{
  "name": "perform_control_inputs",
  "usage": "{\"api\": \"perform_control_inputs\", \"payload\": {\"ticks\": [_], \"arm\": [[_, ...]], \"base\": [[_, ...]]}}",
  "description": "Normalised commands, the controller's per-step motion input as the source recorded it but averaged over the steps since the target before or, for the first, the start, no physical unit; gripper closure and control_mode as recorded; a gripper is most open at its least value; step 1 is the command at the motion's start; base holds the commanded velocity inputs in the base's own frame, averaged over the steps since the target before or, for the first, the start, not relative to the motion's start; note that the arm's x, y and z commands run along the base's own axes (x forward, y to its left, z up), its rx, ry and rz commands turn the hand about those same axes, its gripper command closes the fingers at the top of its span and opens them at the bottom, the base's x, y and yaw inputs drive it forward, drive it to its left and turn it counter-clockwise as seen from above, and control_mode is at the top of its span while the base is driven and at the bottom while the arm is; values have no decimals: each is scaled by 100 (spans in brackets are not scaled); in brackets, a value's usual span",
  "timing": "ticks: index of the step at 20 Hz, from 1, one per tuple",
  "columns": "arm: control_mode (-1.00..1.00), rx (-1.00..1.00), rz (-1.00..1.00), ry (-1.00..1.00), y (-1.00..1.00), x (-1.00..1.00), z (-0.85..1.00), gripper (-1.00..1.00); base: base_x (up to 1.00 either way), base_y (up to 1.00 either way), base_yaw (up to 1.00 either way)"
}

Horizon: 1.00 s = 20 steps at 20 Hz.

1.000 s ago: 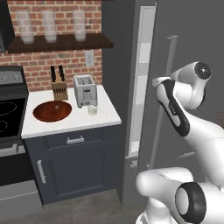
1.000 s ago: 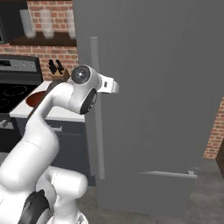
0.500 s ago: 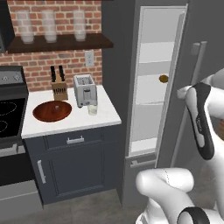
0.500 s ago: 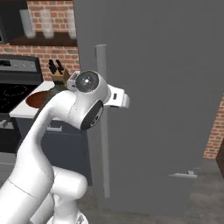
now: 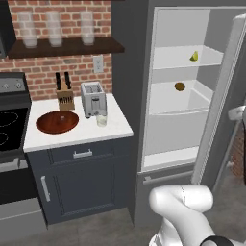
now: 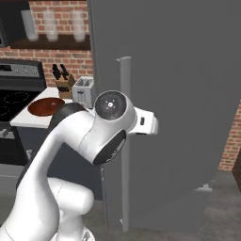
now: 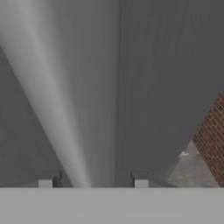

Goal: Grab a lemon wedge from the fridge and one ice cube from the ice bowl, and put them in the glass of lemonade.

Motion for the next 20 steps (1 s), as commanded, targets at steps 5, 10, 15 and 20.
{"api": "perform_control_inputs", "payload": {"ticks": [5,10,15,20], "arm": [[-100,-1,0,3,6,-70,35,-100],[-100,-4,0,0,37,-77,40,-100],[-100,-8,0,0,69,-36,42,-100],[-100,-9,0,1,93,12,23,-100]], "base": [[0,0,0],[0,0,0],[0,0,0],[0,0,0]]}}
